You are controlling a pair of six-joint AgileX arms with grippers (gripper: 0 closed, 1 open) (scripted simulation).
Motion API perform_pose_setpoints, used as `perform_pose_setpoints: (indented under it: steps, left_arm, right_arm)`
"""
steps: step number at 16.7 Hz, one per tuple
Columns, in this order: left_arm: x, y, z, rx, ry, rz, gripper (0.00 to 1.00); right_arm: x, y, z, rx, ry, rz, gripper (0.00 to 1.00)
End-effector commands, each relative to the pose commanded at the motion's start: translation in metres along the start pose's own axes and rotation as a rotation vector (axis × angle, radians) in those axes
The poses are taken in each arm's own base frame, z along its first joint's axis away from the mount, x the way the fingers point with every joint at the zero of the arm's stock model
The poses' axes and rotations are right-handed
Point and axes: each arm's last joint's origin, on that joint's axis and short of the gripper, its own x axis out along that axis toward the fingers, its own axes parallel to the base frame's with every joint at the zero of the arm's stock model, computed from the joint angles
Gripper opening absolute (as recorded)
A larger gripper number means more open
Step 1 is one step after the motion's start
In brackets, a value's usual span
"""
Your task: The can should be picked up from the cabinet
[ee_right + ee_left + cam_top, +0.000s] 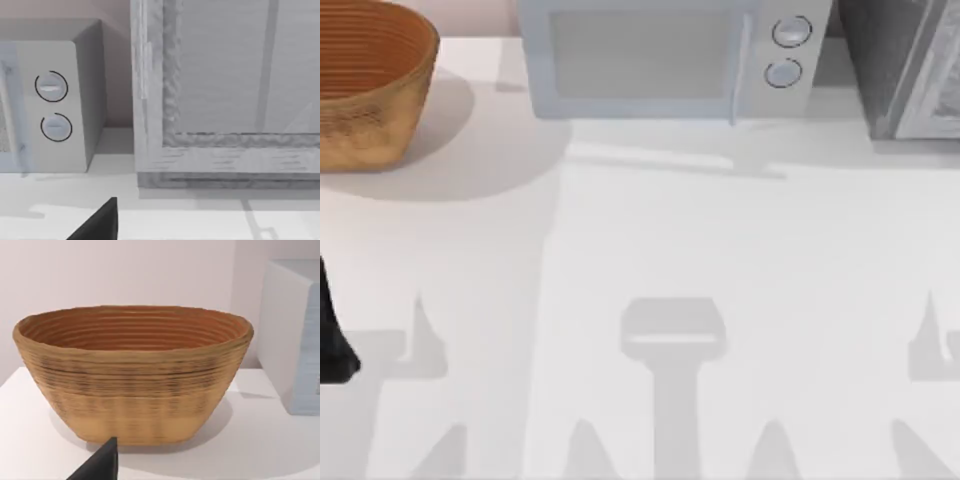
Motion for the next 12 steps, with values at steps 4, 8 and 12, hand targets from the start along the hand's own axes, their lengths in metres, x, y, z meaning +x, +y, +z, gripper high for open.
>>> perform_pose_setpoints:
  steps: [4, 8, 12]
  left_arm:
    - [0.000, 0.000, 0.000, 0.000, 0.000, 0.000, 1.00]
    - [0.000, 0.000, 0.000, 0.000, 0.000, 0.000, 1.00]
    - [0.000, 0.000, 0.000, 0.000, 0.000, 0.000, 1.00]
  right_arm:
    - [0.000, 0.000, 0.008, -0.001, -0.004, 0.002, 1.00]
    - [0.000, 0.002, 0.057, -0.004, -0.013, 0.003, 1.00]
    - [0.011, 0.006, 0.134, -0.005, -0.009, -0.004, 1.00]
